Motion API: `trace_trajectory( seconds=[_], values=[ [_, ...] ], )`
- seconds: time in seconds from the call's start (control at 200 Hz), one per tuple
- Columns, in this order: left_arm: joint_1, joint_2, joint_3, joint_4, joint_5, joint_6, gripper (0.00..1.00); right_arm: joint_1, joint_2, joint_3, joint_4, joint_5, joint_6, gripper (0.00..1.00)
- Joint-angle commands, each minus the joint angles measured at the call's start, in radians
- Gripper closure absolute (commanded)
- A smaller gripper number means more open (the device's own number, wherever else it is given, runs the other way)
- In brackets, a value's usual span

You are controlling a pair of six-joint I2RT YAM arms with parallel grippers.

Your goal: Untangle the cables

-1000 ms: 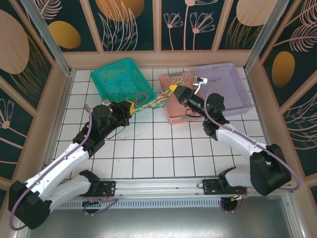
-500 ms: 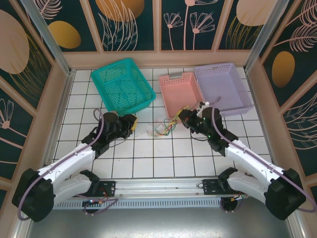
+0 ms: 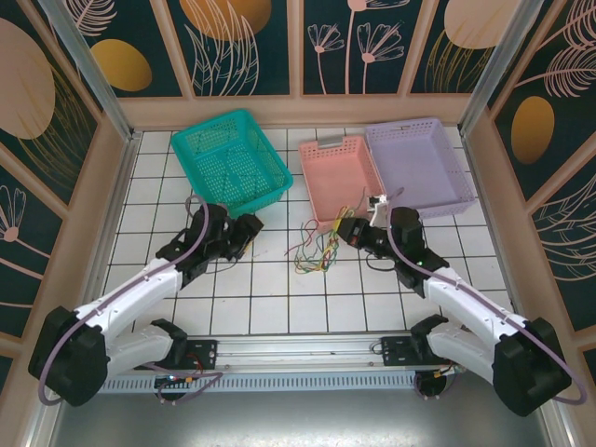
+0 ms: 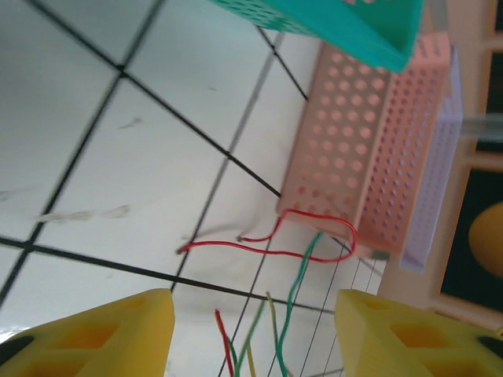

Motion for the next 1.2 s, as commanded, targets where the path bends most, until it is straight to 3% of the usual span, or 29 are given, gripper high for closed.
trace_trajectory(
  seconds=[0.0,0.11,0.225,0.36,0.53,0.681,0.766,0.846,0.941,1.036,1.196],
  values=[
    [0.000,0.018,0.057,-0.023,0.052,0.036,0.41,-0.002,0.047,0.100,-0.017,-0.148,-0.200,1.00],
    [-0.016,0.061,0.139,-0.039,0.038,0.031,0.44,0.000,0.092,0.141,-0.111,-0.155,-0.276,1.00],
    [-0.039,0.119,0.210,-0.092,0.014,0.112,0.46,-0.009,0.086,0.147,-0.227,-0.065,-0.296,1.00],
    [-0.072,0.153,0.234,-0.116,-0.008,0.180,0.51,-0.058,0.013,0.063,-0.280,0.015,-0.176,1.00],
    [-0.085,0.164,0.208,-0.086,-0.009,0.187,0.47,-0.131,-0.028,-0.086,-0.254,0.063,0.005,1.00],
    [-0.085,0.164,0.200,-0.071,-0.013,0.189,0.47,-0.183,-0.005,-0.100,-0.288,0.132,0.087,0.56],
    [-0.085,0.161,0.204,-0.075,-0.024,0.192,0.47,-0.186,-0.012,-0.054,-0.351,0.186,0.080,0.45],
    [-0.085,0.155,0.202,-0.079,-0.037,0.188,0.47,-0.183,-0.025,0.004,-0.427,0.224,0.058,0.42],
    [-0.086,0.137,0.200,-0.101,-0.079,0.185,0.47,-0.133,-0.040,0.098,-0.548,0.317,0.003,0.42],
    [-0.086,0.096,0.211,-0.151,-0.154,0.194,0.46,0.003,-0.028,0.169,-0.606,0.424,-0.042,0.44],
    [-0.084,0.016,0.246,-0.206,-0.238,0.259,0.43,0.186,0.112,0.173,-0.447,0.398,-0.051,0.48]
  ],
)
